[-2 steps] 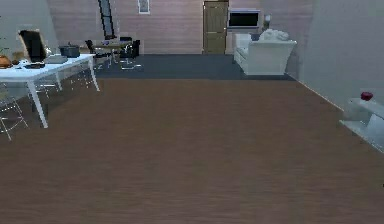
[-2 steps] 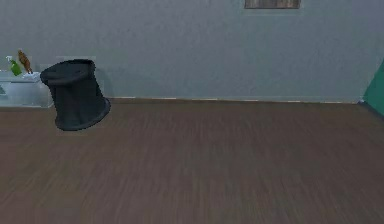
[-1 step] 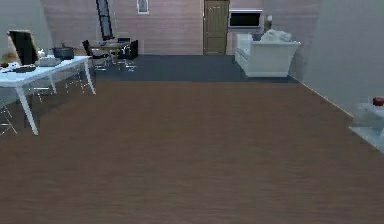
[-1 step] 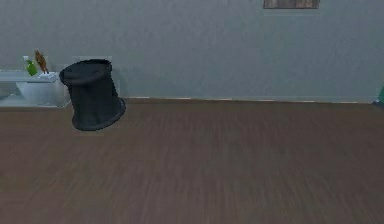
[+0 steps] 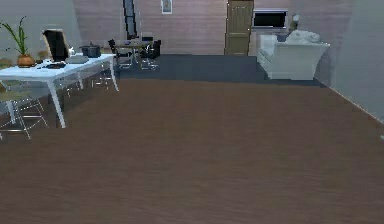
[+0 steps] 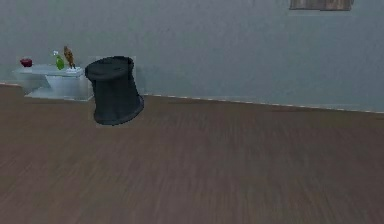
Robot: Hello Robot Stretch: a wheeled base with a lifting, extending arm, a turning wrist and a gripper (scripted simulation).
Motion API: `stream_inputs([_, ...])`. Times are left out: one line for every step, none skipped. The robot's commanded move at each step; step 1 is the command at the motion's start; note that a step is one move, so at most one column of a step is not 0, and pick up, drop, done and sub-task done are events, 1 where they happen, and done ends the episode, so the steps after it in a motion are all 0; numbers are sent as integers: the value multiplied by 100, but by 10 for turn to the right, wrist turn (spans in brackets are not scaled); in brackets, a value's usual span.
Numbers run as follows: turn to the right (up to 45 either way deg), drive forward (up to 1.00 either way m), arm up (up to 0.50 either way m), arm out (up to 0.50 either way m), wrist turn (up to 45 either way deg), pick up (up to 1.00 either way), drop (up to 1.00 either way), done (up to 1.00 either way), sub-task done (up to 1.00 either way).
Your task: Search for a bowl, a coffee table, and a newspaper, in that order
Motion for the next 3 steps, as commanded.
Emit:
stream_inputs([0,100,0,0,0,0,0,0,0])
stream_inputs([-30,0,0,0,0,0,0,0,0])
stream_inputs([0,100,0,0,0,0,0,0,0])
